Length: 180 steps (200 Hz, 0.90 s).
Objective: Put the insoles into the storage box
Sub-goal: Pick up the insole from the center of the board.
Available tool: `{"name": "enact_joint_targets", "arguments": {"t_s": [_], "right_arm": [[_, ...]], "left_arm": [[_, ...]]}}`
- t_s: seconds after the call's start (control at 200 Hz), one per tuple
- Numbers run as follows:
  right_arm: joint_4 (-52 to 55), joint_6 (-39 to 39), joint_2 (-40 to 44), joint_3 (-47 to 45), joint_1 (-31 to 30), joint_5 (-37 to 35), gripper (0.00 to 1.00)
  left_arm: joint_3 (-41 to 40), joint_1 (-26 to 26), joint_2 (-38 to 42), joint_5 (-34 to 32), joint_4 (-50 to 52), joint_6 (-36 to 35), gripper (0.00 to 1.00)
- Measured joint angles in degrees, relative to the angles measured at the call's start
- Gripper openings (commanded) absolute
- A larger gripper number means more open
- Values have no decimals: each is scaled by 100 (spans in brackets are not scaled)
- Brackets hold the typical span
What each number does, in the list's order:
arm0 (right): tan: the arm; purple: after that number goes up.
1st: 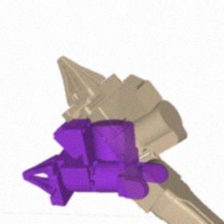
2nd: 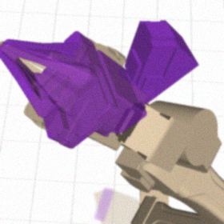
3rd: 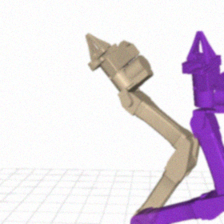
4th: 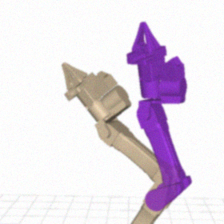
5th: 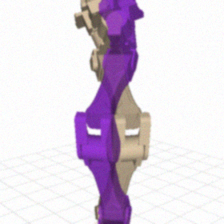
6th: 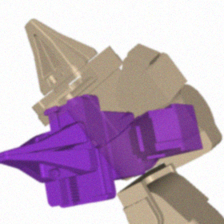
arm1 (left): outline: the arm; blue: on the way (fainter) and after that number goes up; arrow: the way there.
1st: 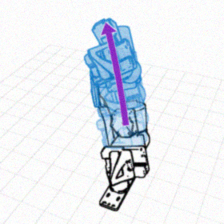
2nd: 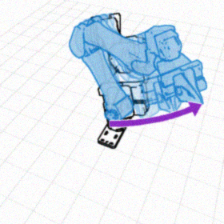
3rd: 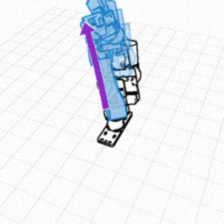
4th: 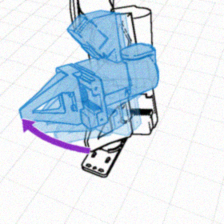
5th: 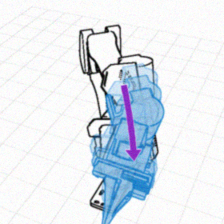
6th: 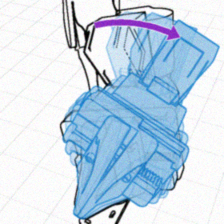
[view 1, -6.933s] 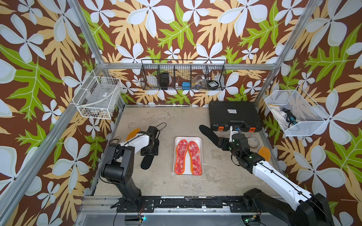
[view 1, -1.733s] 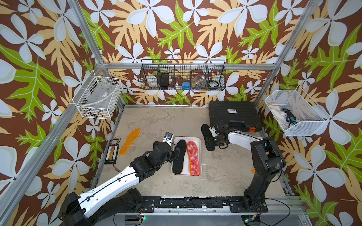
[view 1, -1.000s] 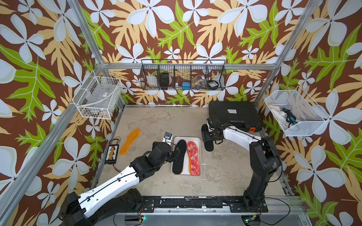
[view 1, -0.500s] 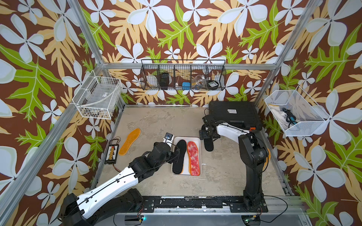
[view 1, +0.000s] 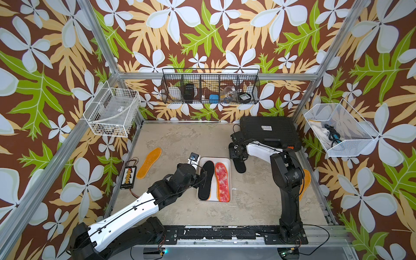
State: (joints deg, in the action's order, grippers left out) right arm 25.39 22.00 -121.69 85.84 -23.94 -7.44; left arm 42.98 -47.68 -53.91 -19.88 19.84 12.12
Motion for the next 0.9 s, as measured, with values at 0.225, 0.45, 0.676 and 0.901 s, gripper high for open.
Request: {"name": "enact_joint_targets", "arguments": {"t_s": [0.225,0.45,0.676,0.901], "right_arm": [[164,-17,203,-68,2,-17,65],[457,-28,649,-63,7,-28,65],[629,-39,1104,-46,-52,-7,66],[713,195,1906,-348,-529,173,67]], "left_arm": [[0,0,0,-9,0,0,100],[0,0,4,-68,0,0,100],[0,0,17,-109,0,2,100],[0,0,57,-190,2,22,100]]}}
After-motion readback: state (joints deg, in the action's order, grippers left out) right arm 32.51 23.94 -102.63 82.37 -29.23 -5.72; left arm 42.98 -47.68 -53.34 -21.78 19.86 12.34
